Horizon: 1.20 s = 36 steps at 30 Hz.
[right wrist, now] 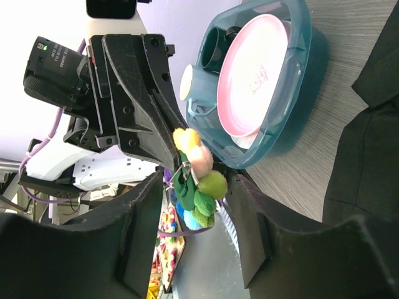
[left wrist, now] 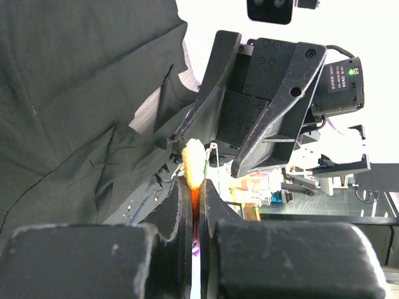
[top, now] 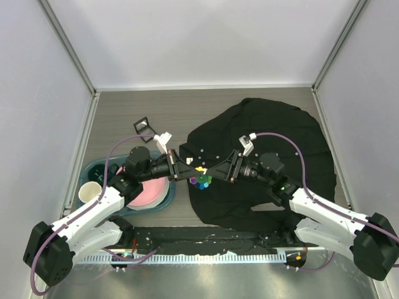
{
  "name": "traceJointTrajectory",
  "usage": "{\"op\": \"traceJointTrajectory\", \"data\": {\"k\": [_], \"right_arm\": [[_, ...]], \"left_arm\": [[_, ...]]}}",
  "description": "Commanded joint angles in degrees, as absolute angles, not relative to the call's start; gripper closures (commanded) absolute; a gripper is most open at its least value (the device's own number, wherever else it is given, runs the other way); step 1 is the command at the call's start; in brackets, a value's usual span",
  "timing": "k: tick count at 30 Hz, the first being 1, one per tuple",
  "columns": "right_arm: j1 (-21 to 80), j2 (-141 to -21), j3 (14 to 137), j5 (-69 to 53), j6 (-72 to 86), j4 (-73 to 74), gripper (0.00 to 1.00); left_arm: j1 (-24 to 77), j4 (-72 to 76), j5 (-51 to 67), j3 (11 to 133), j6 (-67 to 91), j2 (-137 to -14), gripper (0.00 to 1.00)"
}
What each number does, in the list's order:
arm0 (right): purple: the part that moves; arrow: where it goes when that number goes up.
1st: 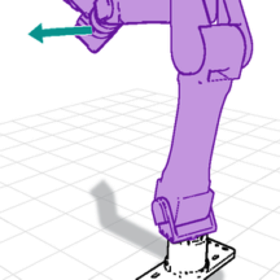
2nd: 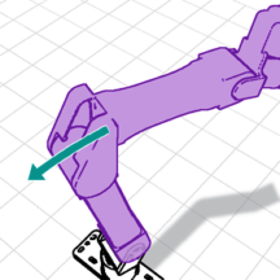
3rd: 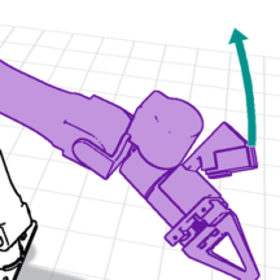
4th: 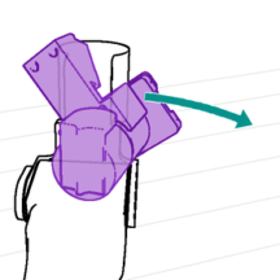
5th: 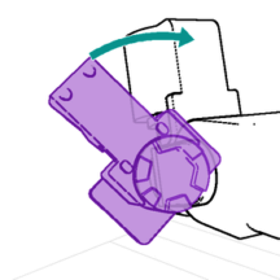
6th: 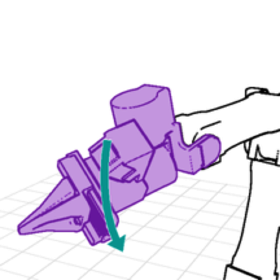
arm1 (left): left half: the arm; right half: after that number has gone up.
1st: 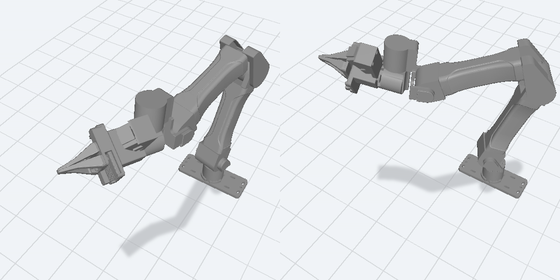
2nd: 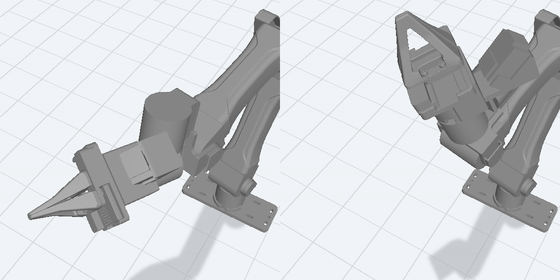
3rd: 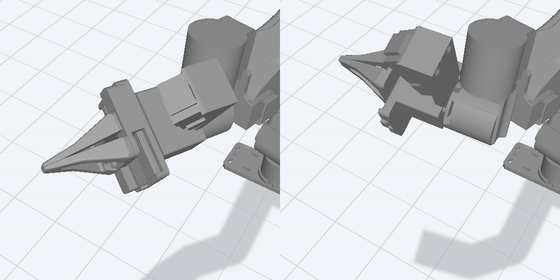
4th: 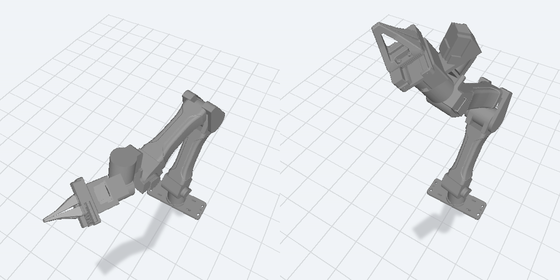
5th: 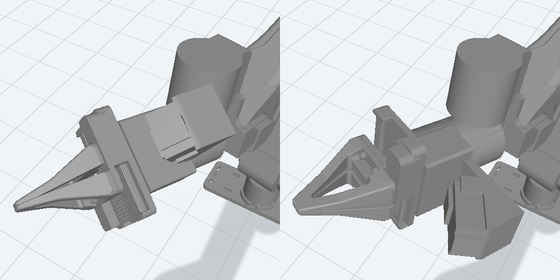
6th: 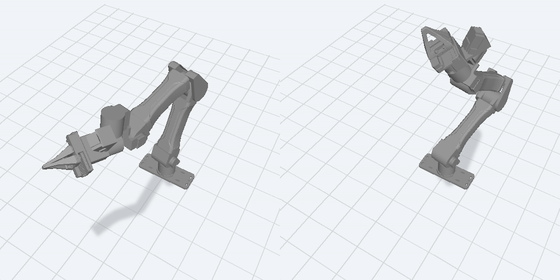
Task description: Remove the brooch from the garment
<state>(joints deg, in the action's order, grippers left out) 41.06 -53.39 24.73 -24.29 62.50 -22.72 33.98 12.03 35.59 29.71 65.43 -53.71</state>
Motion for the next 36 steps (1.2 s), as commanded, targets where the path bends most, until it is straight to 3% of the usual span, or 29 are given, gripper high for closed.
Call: {"op": "traceJointTrajectory", "data": {"k": [1,9,23,36], "right_arm": [[41.75,-54.31,28.12,-24.26,62.4,-26.89,0.5],[42.19,-56.34,28.56,-24.87,62.49,-28.56,0.6],[43.15,-57.83,29.44,-26.28,61.52,-28.21,0.62],[43.59,-57.48,29.71,-27.16,61.17,-28.39,0.78]], "left_arm": [[33.66,12.66,35.68,31.64,64.07,-53.26,1.0],[33.66,10.29,35.51,32.43,62.23,-53.17,1.0],[33.66,8.09,35.07,33.22,61.17,-53.17,1.0],[33.66,7.82,35.24,33.05,61.17,-52.91,1.0]]}}
